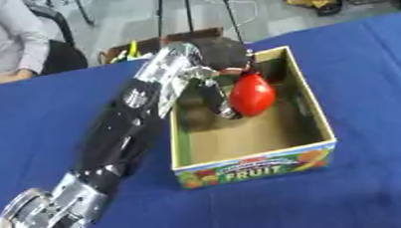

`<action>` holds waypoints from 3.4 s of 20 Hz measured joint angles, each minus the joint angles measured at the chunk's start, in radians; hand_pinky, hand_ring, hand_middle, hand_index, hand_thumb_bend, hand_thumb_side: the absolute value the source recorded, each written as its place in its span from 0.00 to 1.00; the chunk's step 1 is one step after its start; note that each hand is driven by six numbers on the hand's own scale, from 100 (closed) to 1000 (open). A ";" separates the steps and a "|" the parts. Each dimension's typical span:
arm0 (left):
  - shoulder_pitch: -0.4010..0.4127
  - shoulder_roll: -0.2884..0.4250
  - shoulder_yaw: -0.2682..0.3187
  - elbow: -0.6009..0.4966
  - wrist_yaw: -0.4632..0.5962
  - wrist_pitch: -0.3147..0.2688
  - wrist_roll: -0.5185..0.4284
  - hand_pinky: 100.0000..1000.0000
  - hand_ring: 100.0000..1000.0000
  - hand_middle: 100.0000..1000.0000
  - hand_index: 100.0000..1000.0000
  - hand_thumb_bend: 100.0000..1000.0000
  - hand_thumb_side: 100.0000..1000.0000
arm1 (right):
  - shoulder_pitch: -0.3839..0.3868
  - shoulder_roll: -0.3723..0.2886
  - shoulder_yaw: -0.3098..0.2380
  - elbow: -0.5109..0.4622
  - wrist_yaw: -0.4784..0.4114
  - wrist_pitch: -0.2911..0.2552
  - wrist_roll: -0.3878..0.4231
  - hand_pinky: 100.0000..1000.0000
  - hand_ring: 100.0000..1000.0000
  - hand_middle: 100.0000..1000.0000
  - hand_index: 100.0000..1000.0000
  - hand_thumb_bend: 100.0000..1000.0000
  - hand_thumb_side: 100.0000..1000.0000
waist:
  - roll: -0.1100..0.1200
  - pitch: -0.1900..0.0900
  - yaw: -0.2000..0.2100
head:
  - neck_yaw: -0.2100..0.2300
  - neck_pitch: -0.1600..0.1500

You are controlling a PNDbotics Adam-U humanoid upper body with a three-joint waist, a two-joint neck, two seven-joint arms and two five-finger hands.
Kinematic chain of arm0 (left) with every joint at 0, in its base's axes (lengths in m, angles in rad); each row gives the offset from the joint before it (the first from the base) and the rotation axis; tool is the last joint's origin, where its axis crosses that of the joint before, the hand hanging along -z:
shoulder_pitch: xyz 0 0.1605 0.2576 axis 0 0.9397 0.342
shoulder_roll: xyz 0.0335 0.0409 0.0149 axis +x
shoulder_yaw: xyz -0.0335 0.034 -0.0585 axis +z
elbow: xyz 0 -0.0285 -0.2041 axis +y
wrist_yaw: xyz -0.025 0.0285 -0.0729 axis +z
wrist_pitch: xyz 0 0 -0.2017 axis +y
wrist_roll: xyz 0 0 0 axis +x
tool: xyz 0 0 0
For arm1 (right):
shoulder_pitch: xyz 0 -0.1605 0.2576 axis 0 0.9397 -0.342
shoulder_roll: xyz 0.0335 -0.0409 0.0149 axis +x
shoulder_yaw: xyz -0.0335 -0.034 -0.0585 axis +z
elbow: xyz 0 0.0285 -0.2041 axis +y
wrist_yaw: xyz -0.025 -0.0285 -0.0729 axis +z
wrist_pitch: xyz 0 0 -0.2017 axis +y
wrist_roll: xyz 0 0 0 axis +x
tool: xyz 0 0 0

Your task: Pick up objects on the table and place them in the box.

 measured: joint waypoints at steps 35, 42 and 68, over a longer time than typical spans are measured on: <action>0.037 -0.009 -0.038 -0.099 -0.138 0.036 -0.038 0.83 0.90 0.91 1.00 0.83 0.83 | 0.014 0.006 0.001 0.000 0.000 0.006 0.005 0.12 0.00 0.13 0.33 0.00 0.69 | 0.000 -0.007 0.014 | -0.010 -0.003; 0.050 -0.007 -0.032 -0.168 -0.091 0.035 -0.038 0.76 0.84 0.82 0.99 0.61 0.82 | 0.016 0.006 0.006 0.000 0.000 0.007 0.004 0.12 0.00 0.13 0.33 0.00 0.69 | -0.005 -0.010 0.023 | -0.013 -0.004; 0.395 0.271 0.192 -0.786 1.341 0.511 0.403 0.19 0.38 0.34 0.53 0.00 0.73 | 0.043 0.006 -0.021 0.000 0.000 0.008 -0.038 0.12 0.00 0.13 0.33 0.00 0.70 | -0.070 -0.033 0.137 | -0.167 0.009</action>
